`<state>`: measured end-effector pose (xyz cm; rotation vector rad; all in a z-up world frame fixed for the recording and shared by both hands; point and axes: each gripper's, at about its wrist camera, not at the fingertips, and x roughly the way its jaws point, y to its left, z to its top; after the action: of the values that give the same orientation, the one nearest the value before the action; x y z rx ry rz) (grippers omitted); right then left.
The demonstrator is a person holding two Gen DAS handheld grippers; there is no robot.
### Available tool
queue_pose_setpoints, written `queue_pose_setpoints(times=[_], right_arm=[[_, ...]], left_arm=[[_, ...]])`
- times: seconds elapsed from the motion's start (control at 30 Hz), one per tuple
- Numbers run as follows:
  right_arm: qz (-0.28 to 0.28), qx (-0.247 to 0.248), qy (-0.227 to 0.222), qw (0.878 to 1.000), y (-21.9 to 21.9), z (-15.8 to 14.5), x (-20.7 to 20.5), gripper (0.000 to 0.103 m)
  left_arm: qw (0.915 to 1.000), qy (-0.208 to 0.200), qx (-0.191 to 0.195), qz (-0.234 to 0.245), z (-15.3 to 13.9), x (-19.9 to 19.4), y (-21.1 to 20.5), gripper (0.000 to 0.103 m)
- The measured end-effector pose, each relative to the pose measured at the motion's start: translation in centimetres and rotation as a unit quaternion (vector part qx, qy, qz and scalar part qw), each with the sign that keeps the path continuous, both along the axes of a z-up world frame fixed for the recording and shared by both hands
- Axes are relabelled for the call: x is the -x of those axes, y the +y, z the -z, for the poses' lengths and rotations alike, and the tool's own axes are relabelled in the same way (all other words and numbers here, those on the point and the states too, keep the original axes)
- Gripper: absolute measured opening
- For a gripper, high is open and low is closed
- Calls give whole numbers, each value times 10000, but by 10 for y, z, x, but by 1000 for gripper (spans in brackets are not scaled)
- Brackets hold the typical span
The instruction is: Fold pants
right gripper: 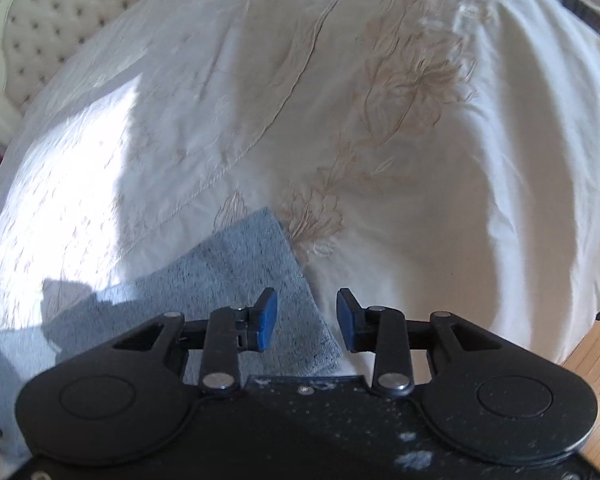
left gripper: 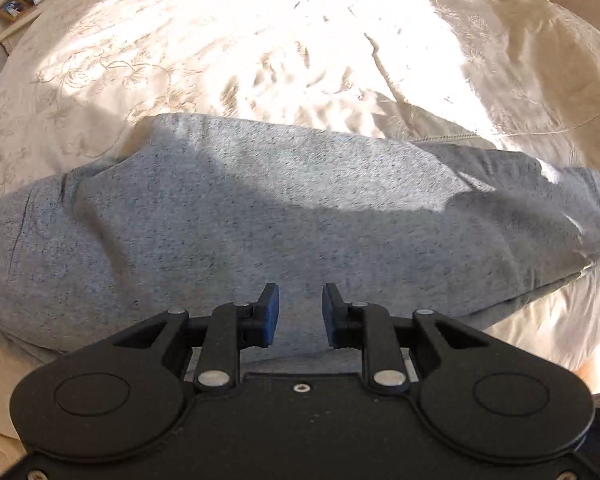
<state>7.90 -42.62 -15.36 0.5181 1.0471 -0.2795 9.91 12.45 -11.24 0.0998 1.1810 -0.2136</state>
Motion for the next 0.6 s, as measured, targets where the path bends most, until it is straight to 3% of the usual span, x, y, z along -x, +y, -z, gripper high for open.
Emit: queue_pose_setpoints(times=[0.1,0.37,0.6], right_arm=[[-56,-317,314,9990,-13,13,5,38],[-12,-1326,65,9911,-11,32,57,39],[268,-1884,-18,9817,-5,60,43,40]], left_arm=[[10000,-64,18,26,-1,7,-28,31],[9997,104,129,194,8,8,-89,32],[9994,107,318,66,1,-15,-124,32]])
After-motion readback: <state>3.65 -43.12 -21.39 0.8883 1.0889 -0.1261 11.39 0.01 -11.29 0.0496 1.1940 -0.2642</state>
